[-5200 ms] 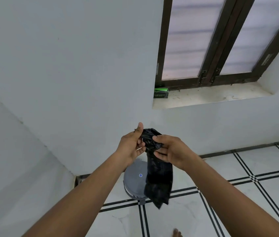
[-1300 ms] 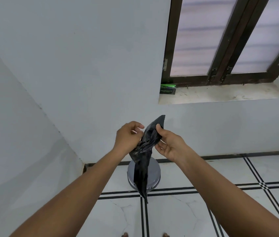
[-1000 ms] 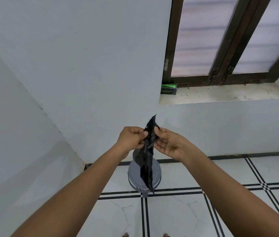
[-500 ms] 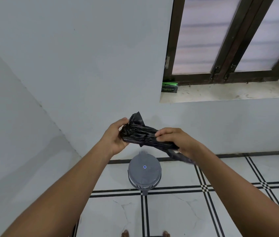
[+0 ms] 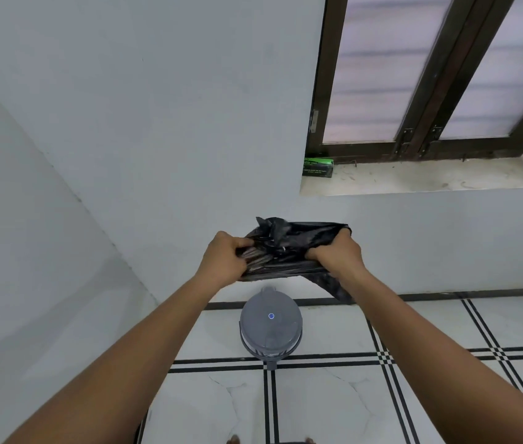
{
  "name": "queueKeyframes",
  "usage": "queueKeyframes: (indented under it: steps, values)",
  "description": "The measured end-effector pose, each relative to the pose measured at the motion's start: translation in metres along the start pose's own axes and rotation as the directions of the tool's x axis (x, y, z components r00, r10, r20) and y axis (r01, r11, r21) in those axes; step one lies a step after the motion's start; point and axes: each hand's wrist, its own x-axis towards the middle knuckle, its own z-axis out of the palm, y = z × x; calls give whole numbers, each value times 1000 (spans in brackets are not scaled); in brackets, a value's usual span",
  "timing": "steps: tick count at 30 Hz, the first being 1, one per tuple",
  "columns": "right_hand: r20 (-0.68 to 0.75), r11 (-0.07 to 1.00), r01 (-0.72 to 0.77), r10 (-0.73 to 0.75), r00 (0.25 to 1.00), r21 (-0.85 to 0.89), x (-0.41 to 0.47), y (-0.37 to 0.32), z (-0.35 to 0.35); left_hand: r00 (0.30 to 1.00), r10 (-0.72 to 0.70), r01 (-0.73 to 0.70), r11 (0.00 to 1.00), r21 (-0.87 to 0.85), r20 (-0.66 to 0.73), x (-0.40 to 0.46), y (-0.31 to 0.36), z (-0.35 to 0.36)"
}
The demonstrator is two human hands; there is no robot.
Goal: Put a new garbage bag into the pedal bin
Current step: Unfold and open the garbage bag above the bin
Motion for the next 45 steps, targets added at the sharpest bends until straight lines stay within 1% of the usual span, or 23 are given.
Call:
queueKeyframes:
  steps: [2, 4, 6, 10, 12, 14, 16, 17, 18, 20, 22, 24, 25, 27, 30, 31, 33, 34, 35, 36, 39, 41, 45]
  values:
    - [-23, 977, 56, -62, 998, -208, -3, 3, 3, 999, -30, 38, 971, 237, -39, 0, 5, 5]
    - [-40, 902, 103, -132, 991, -420, -8, 8, 3, 986, -99, 133, 950, 281, -134, 2, 6, 8]
    - [-44, 828, 99, -148, 988, -551, -9, 16, 1, 967, -126, 185, 946, 268, -223, 5, 2, 7]
    - [-35, 754, 103, -165, 986, -649, -2, 37, -3, 934, -214, 300, 905, 301, -287, 11, -17, 3]
    - [3, 733, 208, -271, 963, -648, 1, 45, -2, 931, -213, 303, 904, 303, -296, 11, -23, 4]
    - [67, 676, 381, -442, 895, -630, 3, 49, 0, 950, -106, 192, 940, 282, -294, 12, -27, 6]
    - [178, 647, 533, -532, 828, -545, 8, 50, 1, 973, -20, 82, 962, 261, -231, 12, -25, 6]
    - [212, 680, 572, -541, 814, -458, 8, 50, 2, 982, -30, 75, 968, 240, -186, 13, -22, 5]
    - [210, 758, 565, -525, 825, -325, 7, 49, 3, 988, -67, 96, 972, 213, -143, 13, -19, 5]
    - [192, 922, 385, -385, 903, 41, 3, 42, 4, 984, -152, 166, 973, 162, -94, 12, -14, 6]
    - [232, 927, 153, -241, 942, 343, -1, 31, 6, 988, -130, 144, 968, 204, -79, 10, -13, 11]
    - [266, 893, 11, -146, 953, 450, 0, 24, 4, 995, -83, 94, 968, 232, -55, 9, -17, 17]
    - [264, 895, 4, -135, 955, 446, 1, 21, 2, 995, -76, 86, 973, 215, -57, 9, -20, 19]
    - [244, 934, 91, -182, 953, 345, 4, 21, -2, 989, -67, 85, 988, 130, -132, 8, -25, 19]
    - [271, 968, 250, -236, 933, -15, 9, 30, -8, 958, -28, 42, 998, 44, -287, 6, -26, 13]
    - [297, 934, 308, -246, 923, -183, 10, 33, -10, 950, 7, 7, 999, 43, -313, 5, -27, 10]
    - [362, 762, 424, -265, 894, -489, 12, 38, -11, 947, 114, -100, 993, 62, -300, 4, -27, 4]
    - [375, 683, 455, -276, 885, -571, 13, 41, -10, 949, 181, -164, 983, 89, -257, 4, -27, 1]
    - [372, 662, 458, -279, 885, -593, 13, 44, -7, 948, 254, -232, 964, 134, -192, 3, -27, -2]
    - [353, 685, 440, -275, 894, -580, 14, 45, -5, 941, 318, -293, 936, 197, -112, 2, -26, -2]
    - [240, 841, 297, -206, 949, -452, 18, 42, -4, 911, 405, -394, 809, 436, 72, 1, -24, 1]
    - [211, 884, 235, -160, 964, -403, 22, 44, -7, 927, 369, -342, 770, 539, 61, 2, -25, 5]
    - [226, 910, 198, -120, 967, -364, 27, 56, -11, 978, 205, -145, 786, 601, -31, 4, -31, 10]
